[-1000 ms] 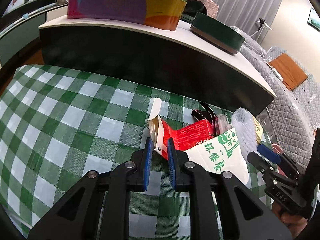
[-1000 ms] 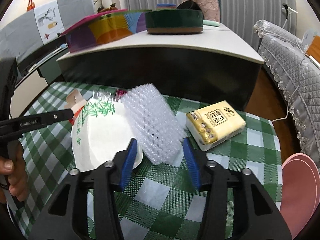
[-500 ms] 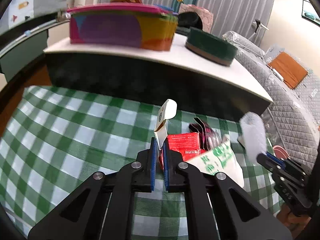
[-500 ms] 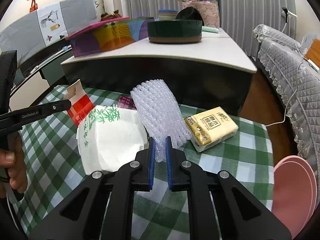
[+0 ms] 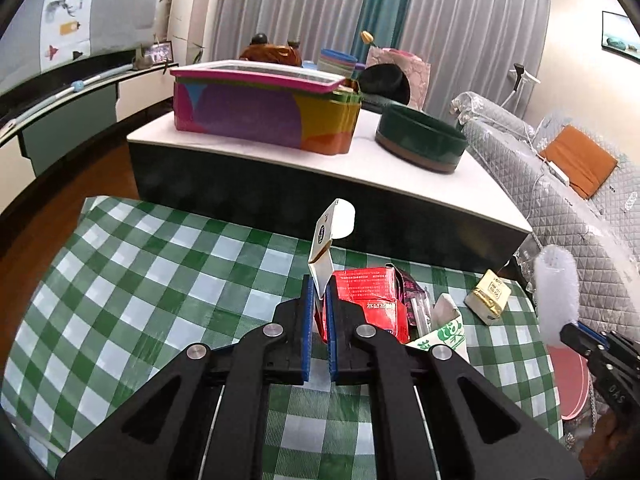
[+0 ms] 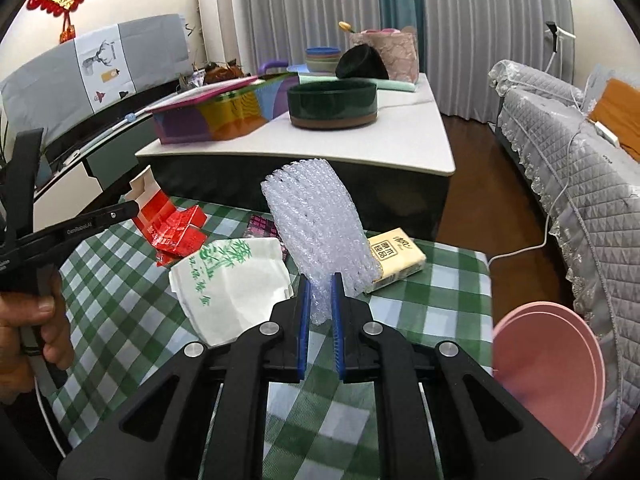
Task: Collect trash
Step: 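Grasp the red-and-white box with the left tool while the right tool grasps the clear bubble plastic, then carry the box and bubble plastic over the pink bucket with both tools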
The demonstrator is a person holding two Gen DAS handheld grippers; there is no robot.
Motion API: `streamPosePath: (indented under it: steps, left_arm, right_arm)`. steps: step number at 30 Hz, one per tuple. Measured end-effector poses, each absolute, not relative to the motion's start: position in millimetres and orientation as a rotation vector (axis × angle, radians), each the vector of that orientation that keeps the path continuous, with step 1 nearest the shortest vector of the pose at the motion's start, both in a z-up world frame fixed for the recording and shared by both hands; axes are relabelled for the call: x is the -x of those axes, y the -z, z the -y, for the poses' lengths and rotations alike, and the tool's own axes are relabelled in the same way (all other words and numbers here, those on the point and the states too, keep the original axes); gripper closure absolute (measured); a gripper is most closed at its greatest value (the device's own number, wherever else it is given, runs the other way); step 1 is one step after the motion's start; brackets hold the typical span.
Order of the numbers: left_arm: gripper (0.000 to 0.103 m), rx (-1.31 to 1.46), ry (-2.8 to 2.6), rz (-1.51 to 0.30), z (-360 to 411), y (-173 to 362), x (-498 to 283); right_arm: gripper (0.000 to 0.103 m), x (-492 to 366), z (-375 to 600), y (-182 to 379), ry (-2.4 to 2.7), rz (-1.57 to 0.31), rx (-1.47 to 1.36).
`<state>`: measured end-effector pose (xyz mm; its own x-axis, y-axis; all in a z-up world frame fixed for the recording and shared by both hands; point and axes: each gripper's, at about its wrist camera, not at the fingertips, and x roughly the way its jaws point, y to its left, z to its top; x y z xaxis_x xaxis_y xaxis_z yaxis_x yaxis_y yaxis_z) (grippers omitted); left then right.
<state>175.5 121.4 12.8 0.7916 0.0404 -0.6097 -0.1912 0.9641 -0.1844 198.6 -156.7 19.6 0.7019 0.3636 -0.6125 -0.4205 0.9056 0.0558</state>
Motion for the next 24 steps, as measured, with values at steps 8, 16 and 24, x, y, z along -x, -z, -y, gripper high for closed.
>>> streamPosePath:
  steps: [8,16,24]
  left_arm:
    - [0.097,0.243,-0.115,-0.596,-118.2,-31.7,-156.3]
    - [0.097,0.205,-0.051,-0.567,-93.8,-43.6,-137.0]
    - [0.097,0.170,0.008,-0.585,-66.0,-39.7,-126.9]
  right_arm:
    - [0.093,-173.2,173.7,-45.8,-0.410,-0.659,0.098]
    - [0.093,-160.7,200.5,-45.9,-0.345,-0.651,0.049]
    - [0.093,-152.9,222.2,-29.6,-0.300,-0.652,0.031]
